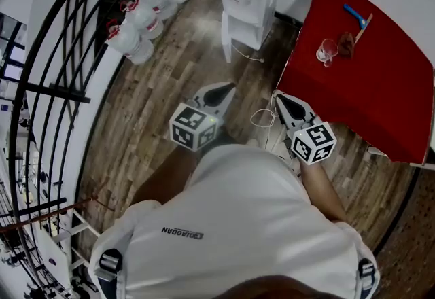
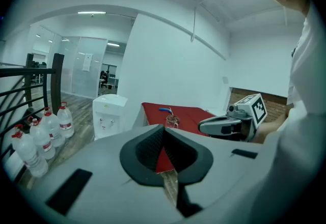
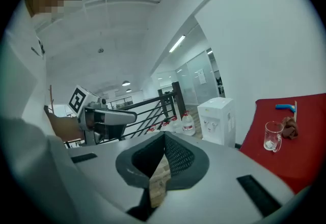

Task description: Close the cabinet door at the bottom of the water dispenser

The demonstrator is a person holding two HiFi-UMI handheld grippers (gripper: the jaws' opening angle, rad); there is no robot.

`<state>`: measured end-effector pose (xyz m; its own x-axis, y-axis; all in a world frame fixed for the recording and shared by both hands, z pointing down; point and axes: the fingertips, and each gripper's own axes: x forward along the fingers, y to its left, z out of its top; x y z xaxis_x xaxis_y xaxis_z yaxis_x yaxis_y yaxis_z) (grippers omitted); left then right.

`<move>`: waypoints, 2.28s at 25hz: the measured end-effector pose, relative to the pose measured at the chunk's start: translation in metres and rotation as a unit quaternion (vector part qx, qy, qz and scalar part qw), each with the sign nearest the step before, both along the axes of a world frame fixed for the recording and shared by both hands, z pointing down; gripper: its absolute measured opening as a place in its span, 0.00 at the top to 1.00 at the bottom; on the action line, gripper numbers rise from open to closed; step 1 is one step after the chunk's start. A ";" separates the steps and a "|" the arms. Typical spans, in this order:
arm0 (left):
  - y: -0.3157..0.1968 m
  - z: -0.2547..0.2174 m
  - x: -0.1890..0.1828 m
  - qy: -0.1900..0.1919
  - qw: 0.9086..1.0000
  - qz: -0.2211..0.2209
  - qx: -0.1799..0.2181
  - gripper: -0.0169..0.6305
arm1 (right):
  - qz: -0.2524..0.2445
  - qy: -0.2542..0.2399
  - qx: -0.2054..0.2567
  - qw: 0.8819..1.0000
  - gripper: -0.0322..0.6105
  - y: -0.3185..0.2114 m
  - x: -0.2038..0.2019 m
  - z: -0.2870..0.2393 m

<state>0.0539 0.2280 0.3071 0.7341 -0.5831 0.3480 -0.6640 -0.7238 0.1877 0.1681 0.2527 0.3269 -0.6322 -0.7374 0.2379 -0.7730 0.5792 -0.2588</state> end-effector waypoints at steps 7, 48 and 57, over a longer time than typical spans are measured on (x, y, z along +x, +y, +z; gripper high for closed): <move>0.001 0.003 0.000 0.000 1.000 -0.006 -0.002 0.98 | -0.005 0.005 0.001 1.000 0.91 0.003 -0.003 0.002; -0.078 0.042 -0.066 -0.016 0.997 -0.036 -0.063 0.98 | -0.027 -0.005 -0.083 0.996 0.91 -0.084 -0.062 0.043; -0.150 0.042 -0.090 -0.009 0.998 -0.010 -0.065 0.98 | 0.016 0.023 -0.095 0.995 0.91 -0.150 -0.070 0.044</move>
<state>-0.0365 0.0784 0.3496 0.7153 -0.5468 0.4352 -0.6827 -0.6800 0.2676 0.0979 0.1024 0.3707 -0.5944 -0.6963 0.4023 -0.8037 0.4981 -0.3255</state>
